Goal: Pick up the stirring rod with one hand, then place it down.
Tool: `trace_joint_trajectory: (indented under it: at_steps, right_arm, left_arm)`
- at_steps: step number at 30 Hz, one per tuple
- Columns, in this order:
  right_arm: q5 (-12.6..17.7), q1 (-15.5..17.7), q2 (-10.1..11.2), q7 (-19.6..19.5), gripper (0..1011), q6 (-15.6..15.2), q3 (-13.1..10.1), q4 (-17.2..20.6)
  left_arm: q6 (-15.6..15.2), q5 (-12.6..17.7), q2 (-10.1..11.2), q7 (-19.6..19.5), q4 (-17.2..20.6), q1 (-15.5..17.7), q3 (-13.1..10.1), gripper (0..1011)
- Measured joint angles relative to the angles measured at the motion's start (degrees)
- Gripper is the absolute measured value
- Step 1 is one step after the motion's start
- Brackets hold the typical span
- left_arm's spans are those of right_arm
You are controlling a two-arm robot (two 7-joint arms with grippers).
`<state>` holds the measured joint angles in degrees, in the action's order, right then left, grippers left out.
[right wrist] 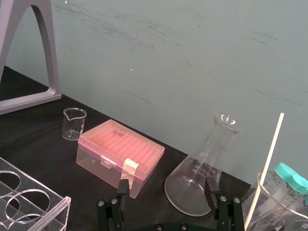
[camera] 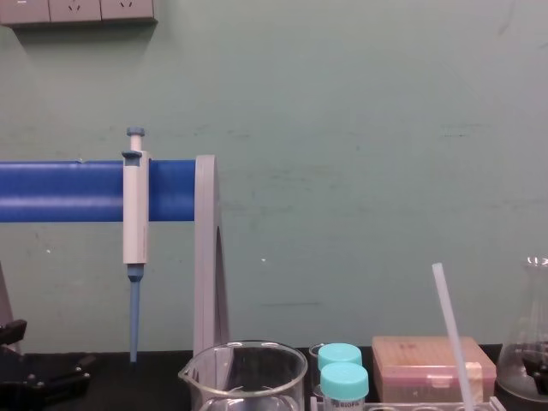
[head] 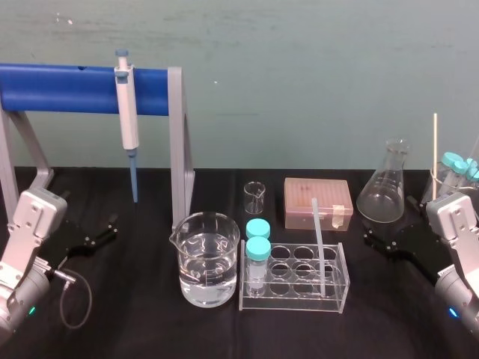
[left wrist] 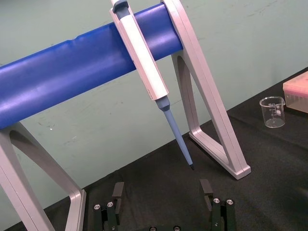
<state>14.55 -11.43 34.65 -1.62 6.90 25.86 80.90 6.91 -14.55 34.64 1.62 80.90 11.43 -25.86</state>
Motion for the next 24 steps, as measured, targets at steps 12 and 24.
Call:
trace_joint_trajectory:
  at_steps: [12, 24]
  right_arm:
    - [4.90, 2.51, 1.10, 5.06, 1003, 0.09, -3.67, 3.29]
    - [19.27, 8.84, 5.69, 17.95, 1003, -6.27, -9.76, 13.01]
  left_arm:
    - [0.00, 0.00, 0.00, 0.00, 0.00, 0.00, 0.00, 1000]
    - [0.00, 0.00, 0.00, 0.00, 0.00, 0.00, 0.00, 1000]
